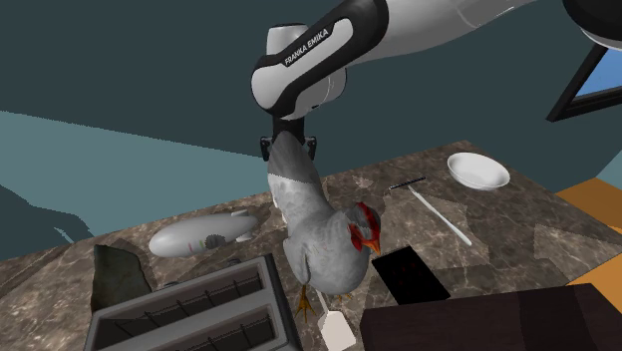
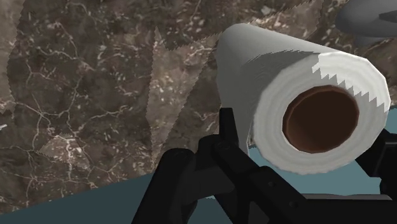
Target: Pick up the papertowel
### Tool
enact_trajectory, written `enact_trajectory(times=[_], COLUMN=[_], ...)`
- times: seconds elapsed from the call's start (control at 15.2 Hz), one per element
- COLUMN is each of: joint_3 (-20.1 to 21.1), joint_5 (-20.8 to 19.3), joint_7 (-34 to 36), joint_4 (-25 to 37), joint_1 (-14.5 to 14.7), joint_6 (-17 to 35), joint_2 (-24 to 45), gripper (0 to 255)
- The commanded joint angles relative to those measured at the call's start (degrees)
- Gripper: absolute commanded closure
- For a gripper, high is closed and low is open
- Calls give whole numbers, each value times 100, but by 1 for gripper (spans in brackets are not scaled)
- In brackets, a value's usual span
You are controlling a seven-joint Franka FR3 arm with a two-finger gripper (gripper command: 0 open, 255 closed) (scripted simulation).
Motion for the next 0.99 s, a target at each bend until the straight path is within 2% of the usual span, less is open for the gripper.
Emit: enact_trajectory(times=[0.0,0.2,0.92], joint_3=[5,2,89], joint_5=[3,1,115], joint_7=[1,-3,-38], joint_4=[-7,8,176], joint_1=[3,2,-49], joint_6=[4,3,-597], joint_2=[1,15,-425], gripper=[255,255,255])
